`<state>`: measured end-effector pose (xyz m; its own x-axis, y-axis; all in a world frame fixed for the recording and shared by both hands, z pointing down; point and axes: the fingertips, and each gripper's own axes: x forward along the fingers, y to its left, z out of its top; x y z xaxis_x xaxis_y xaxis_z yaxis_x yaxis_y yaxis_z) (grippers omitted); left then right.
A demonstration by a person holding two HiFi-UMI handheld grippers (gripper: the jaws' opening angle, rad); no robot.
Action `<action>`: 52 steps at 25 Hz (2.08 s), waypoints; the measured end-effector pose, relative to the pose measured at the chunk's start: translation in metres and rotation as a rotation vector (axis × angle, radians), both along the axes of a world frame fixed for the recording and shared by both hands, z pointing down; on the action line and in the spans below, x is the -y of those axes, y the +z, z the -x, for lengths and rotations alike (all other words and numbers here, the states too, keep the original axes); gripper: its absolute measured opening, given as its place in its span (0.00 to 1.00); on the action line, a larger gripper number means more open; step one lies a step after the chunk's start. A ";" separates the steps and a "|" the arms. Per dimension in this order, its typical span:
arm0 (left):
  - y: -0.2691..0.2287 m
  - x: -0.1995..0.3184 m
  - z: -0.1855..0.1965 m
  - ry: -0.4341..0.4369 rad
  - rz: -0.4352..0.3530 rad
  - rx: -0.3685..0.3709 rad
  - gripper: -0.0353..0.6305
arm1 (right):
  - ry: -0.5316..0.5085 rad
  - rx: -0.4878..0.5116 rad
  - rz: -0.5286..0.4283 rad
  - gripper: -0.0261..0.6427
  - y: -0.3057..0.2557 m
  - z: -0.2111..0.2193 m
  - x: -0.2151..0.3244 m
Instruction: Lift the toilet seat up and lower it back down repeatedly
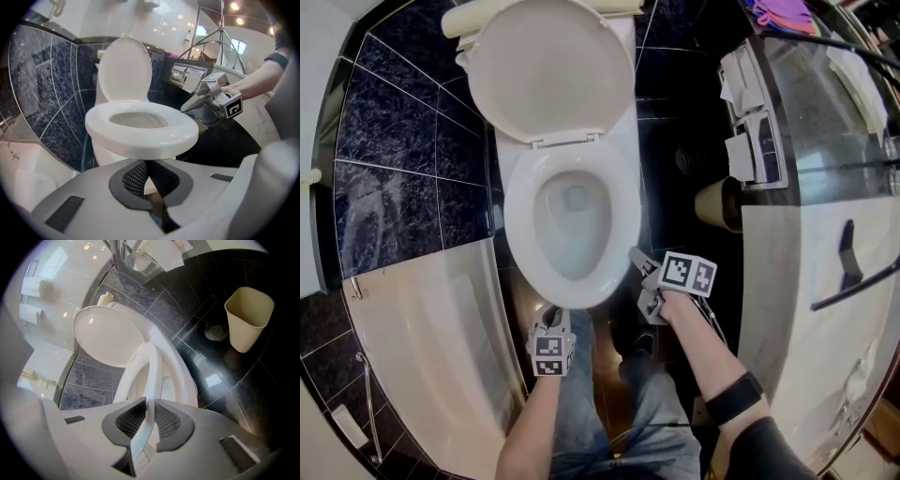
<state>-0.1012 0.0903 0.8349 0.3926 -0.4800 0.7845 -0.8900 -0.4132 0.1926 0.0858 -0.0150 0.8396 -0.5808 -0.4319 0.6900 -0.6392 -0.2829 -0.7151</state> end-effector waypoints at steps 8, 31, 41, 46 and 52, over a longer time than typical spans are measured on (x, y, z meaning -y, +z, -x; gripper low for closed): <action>-0.033 0.014 0.004 0.002 -0.038 0.000 0.04 | -0.021 -0.026 -0.024 0.16 -0.029 -0.001 0.010; -0.229 0.227 -0.001 -0.008 -0.232 -0.088 0.04 | -0.268 -0.459 -0.561 0.05 -0.305 0.017 0.151; -0.266 0.323 -0.005 0.054 -0.290 -0.082 0.04 | -0.291 -0.547 -0.639 0.05 -0.341 0.030 0.195; -0.275 0.376 -0.005 0.056 -0.326 -0.084 0.04 | -0.298 -0.555 -0.639 0.05 -0.344 0.035 0.208; -0.277 0.429 -0.003 0.052 -0.344 -0.068 0.04 | -0.305 -0.570 -0.645 0.05 -0.348 0.037 0.223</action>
<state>-0.0981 -0.3383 0.5575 0.4690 -0.6895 0.5519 -0.8562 -0.5084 0.0924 0.0492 -0.2379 0.4911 -0.3784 -0.7170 0.5854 -0.9256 0.3011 -0.2295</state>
